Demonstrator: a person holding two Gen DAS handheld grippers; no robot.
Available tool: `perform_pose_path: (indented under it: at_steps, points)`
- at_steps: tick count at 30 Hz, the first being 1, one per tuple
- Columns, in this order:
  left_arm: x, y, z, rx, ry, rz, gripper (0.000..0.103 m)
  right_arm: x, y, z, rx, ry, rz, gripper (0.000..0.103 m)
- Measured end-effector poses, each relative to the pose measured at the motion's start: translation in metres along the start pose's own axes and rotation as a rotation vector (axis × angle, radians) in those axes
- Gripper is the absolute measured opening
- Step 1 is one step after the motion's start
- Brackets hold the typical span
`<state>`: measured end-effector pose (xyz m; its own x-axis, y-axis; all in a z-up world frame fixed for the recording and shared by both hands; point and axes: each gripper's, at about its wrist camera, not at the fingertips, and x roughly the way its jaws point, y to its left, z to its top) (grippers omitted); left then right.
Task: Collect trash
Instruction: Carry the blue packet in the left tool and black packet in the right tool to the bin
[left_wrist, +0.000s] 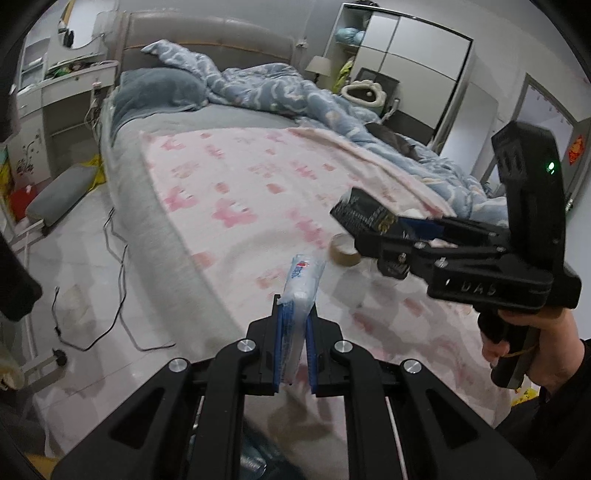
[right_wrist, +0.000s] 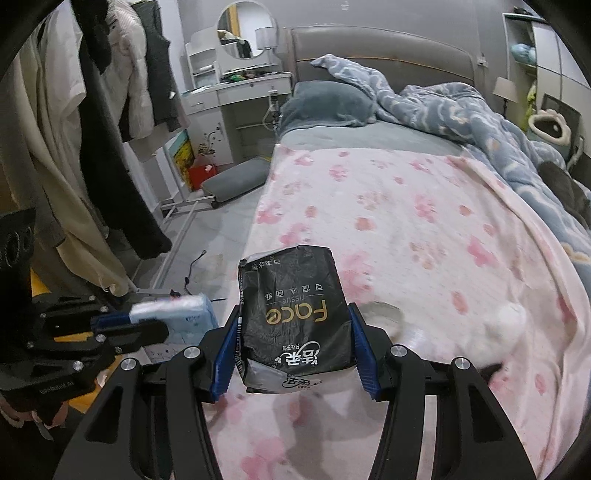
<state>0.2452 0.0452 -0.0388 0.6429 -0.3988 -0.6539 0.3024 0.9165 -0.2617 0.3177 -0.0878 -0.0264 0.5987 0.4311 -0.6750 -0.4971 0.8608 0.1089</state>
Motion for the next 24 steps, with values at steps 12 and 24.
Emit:
perform_pose_path:
  at_steps: [12,24]
  points:
    - [-0.02,0.046,-0.031,-0.043,0.069,0.085,0.012,0.024,0.048,0.007,-0.019,0.019,0.022,0.056]
    - [-0.021,0.091,-0.083,-0.079,0.203,0.194,0.012,0.031,0.098,-0.012,-0.051,0.048,0.041,0.056]
